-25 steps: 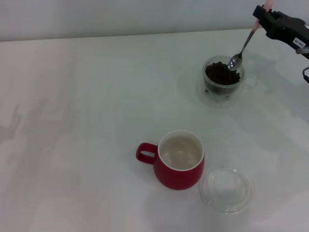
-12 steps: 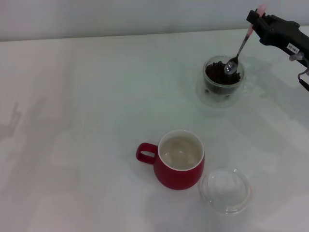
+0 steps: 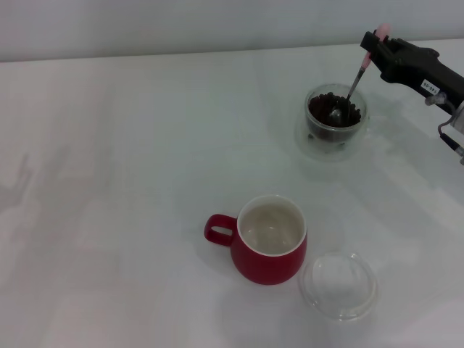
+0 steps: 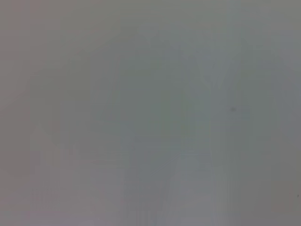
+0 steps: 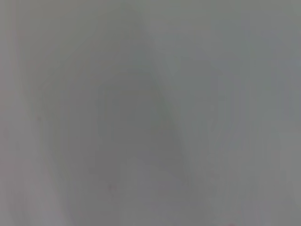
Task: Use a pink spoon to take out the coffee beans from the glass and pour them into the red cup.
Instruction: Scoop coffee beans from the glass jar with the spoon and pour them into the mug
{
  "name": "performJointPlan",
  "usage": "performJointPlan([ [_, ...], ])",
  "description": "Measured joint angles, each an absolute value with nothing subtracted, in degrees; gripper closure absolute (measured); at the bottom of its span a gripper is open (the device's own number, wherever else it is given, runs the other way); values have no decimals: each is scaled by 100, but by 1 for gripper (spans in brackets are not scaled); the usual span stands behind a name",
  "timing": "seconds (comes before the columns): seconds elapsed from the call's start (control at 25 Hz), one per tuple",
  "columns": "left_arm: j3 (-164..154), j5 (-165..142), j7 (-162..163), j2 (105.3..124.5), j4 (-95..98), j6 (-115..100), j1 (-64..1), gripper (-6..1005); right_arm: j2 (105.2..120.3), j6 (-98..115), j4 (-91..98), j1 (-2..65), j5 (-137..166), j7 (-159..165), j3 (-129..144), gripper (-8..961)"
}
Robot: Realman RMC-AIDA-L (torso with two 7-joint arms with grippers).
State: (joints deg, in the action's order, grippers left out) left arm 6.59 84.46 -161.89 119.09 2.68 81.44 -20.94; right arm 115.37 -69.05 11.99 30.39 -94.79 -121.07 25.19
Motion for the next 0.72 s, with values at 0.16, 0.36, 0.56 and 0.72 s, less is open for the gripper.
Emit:
performJointPlan([
  [0.16, 659, 8446, -16189, 11910, 247, 8154, -2087, 254, 11534, -6884, 1126, 3010, -9522, -11991, 2475, 805],
  [0.36, 636, 8443, -16189, 11918, 232, 8171, -2077, 254, 11524, -6645, 1062, 3000, -9699, -11673, 2434, 805],
  [0.56, 653, 8446, -16189, 11918, 223, 8174, -2049, 255, 11522, -6356, 1057, 2981, -9755, -11157, 2434, 805],
  [0.72, 657, 8446, -16189, 11918, 225, 8174, -2039, 256, 11522, -6272, 1055, 2978, -9762, -10743, 2434, 805],
])
